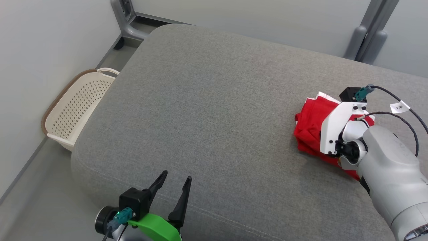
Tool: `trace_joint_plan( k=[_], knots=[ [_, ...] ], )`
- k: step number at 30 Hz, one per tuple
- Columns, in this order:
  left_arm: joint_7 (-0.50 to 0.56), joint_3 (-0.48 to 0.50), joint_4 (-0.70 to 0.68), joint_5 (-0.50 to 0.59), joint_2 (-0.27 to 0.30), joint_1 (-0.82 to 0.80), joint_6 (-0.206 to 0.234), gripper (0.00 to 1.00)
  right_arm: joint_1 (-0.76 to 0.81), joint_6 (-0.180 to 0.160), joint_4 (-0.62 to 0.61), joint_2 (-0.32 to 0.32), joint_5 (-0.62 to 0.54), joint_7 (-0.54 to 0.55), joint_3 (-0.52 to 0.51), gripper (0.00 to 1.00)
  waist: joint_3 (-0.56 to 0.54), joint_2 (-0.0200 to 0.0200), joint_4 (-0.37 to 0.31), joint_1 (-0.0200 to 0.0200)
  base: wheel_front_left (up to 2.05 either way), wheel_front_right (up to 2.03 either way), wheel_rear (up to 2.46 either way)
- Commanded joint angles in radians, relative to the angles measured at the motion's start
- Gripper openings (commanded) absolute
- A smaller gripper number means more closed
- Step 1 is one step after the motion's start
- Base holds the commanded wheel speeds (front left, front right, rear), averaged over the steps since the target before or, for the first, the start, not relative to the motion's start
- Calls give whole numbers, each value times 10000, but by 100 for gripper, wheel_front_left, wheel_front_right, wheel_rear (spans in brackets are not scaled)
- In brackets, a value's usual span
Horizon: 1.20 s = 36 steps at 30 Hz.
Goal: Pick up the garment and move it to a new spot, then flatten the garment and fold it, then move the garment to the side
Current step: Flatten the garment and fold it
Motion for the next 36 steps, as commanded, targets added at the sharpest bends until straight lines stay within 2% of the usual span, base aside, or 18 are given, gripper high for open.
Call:
trace_joint_plan(
  k=[1, 13, 20, 24, 25, 26, 31, 36],
  knots=[
    [-37, -7, 18, -41, -22, -160, -30, 100, 98, -12, -14, 42, 79, -71, 24, 0, -29, 0, 90, 0, 0, 0, 0],
    [-5, -66, 42, -127, 62, 46, 63, 100, -52, -12, 440, 570, 239, -376, 249, 0, -353, 0, 529, 0, 0, 0, 0],
    [-1, -70, 37, -161, 150, 202, 147, 100, -189, -12, 215, 836, 504, -537, 547, 0, -722, 0, 396, 0, 0, 0, 0],
    [21, -49, -39, -207, 244, 307, 191, 100, -340, -12, -26, 668, 605, -796, 712, 0, -1000, 0, 129, 0, 0, 0, 0],
    [34, -53, -56, -214, 270, 348, 198, 100, -382, -12, -85, 593, 600, -905, 744, 58, -1060, 0, 45, 0, 0, 0, 0],
    [49, -57, -68, -220, 305, 381, 213, 100, -390, -12, -75, 534, 639, -960, 743, 100, -1124, 0, -44, 0, 0, 0, 0],
    [45, -28, -196, -250, 397, 474, 281, 100, -530, -12, 82, 80, 543, -1283, 709, 100, -1271, 0, -564, 0, 0, 0, 0],
    [-2, 4, -344, -267, 413, 495, 379, 100, -576, -10, 893, -160, 313, -1590, 375, 100, -1252, 0, -1224, 0, 0, 0, 0]
  ],
)
